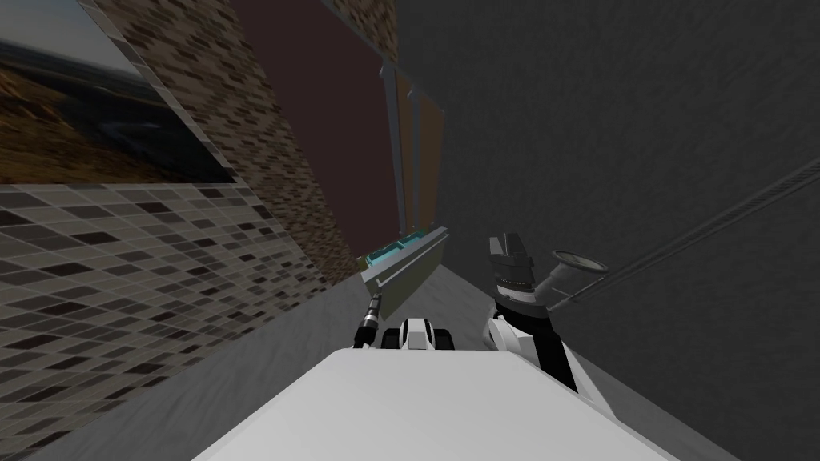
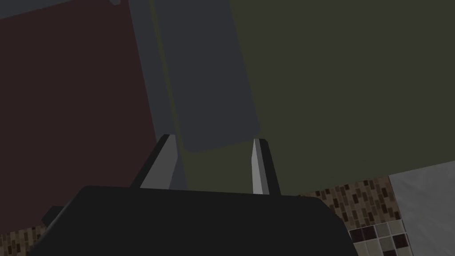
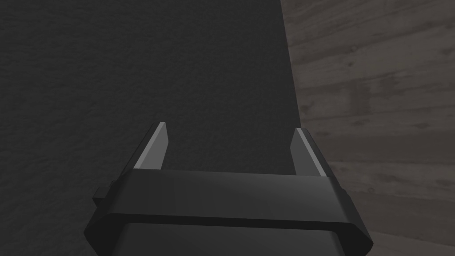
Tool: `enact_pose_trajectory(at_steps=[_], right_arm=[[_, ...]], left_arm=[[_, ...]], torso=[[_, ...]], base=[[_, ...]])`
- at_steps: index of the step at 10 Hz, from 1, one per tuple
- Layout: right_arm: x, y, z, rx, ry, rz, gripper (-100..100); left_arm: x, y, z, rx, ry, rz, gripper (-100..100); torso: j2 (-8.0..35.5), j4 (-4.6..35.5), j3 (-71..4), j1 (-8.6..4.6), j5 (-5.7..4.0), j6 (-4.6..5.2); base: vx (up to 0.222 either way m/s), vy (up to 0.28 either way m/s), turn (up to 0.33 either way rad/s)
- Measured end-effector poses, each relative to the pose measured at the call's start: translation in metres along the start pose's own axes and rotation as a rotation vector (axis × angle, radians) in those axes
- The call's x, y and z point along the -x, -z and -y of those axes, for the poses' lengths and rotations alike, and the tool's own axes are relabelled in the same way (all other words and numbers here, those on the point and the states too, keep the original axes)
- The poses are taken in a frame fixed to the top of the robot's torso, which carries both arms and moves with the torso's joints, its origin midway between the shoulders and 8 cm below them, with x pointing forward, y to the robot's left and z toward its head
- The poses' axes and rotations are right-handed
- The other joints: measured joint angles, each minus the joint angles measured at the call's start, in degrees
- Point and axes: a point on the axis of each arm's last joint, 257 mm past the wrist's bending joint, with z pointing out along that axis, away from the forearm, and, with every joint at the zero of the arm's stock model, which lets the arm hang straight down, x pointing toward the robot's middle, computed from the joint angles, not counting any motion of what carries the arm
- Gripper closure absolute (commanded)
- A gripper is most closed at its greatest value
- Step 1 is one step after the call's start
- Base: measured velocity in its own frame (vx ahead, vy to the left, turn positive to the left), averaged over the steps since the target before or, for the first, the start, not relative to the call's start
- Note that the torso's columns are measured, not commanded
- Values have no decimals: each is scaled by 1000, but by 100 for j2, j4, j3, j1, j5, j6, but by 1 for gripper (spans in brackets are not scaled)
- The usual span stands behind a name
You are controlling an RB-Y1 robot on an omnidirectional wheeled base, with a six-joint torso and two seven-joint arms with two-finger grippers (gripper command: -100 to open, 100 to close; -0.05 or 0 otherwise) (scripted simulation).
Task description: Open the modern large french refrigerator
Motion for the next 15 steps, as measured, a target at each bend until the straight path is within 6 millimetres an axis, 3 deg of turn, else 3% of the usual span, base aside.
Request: enact_pose_trajectory(at_steps=[4, 5, 15], right_arm=[[0, 0, 0, 0, 0, 0, 0], [0, 0, 0, 0, 0, 0, 0], [0, 0, 0, 0, 0, 0, 0]], left_arm=[[-6, 4, 2, -4, 0, -4, 100], [-7, 4, 4, -10, -1, -4, -100], [-24, -68, 12, -26, 20, -126, -100]], torso=[[-33, -10, -21, 19, 6, -1], [-17, -15, -9, 4, 8, 1], [0, 15, -4, -9, -13, 0]], base=[[-109, -101, 15], [-128, -100, 141], [-55, -38, 75]])
